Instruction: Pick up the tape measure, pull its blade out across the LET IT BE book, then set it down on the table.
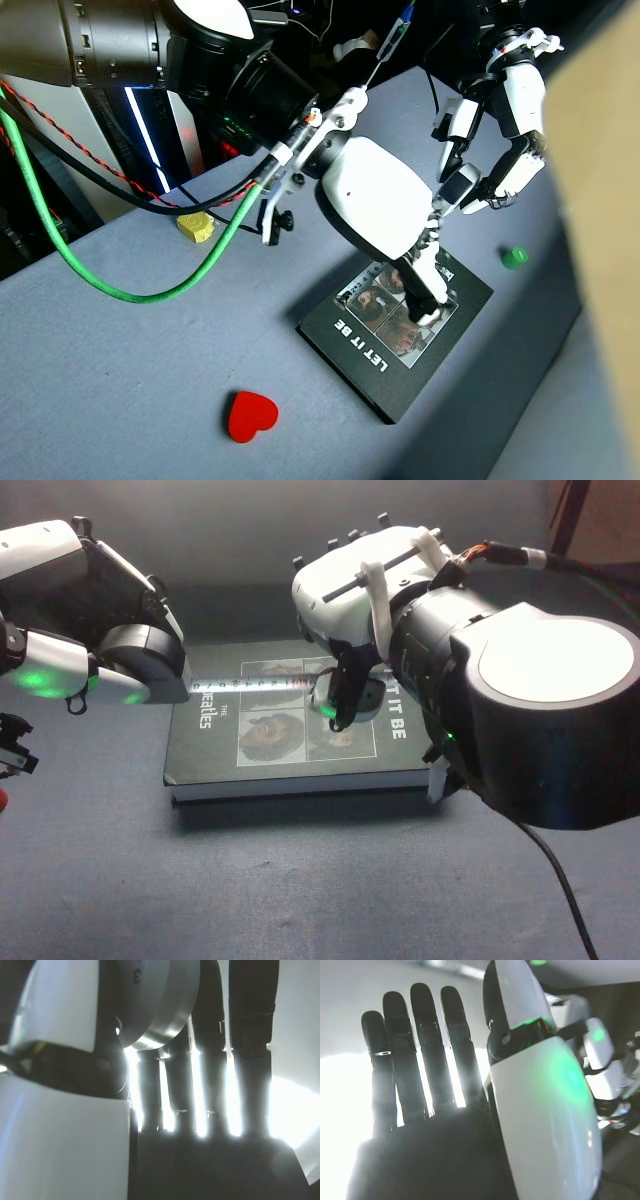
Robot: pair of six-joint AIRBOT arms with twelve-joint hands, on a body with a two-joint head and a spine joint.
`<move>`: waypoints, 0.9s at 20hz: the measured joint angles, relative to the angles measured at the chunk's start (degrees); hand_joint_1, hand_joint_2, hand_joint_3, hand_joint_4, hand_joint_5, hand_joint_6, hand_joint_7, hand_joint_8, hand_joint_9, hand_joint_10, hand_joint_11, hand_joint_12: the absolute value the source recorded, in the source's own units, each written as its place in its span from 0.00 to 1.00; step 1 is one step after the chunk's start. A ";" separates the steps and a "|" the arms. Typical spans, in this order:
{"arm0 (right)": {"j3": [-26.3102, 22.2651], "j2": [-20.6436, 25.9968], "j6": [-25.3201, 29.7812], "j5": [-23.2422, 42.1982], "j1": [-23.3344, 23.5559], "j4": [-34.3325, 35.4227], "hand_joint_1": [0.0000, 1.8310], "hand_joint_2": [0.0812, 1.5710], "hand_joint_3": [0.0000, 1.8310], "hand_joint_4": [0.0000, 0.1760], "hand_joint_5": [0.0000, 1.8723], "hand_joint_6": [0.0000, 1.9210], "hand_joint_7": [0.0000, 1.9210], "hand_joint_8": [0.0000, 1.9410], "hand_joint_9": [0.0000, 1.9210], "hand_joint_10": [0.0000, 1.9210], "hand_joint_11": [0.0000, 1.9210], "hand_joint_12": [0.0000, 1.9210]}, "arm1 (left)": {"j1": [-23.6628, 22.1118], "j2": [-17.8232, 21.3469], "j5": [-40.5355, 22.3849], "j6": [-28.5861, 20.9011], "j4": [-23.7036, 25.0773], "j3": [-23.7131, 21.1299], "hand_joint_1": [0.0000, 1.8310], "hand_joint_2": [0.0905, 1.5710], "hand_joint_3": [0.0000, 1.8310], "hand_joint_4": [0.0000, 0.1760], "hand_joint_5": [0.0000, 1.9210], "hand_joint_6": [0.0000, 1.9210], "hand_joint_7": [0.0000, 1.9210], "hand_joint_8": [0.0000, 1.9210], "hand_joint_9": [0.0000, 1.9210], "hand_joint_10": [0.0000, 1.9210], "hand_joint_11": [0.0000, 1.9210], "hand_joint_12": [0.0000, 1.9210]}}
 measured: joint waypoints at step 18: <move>1.57 0.52 0.52 1.20 -1.42 -0.70 0.50 0.69 0.00 0.00 0.38 0.00 0.39 0.00 0.36 0.00 0.15 0.48 | 0.17 -0.07 -0.37 -0.35 0.13 0.61 0.76 0.65 0.00 0.00 0.56 0.29 0.58 0.38 0.59 0.52 0.67 0.30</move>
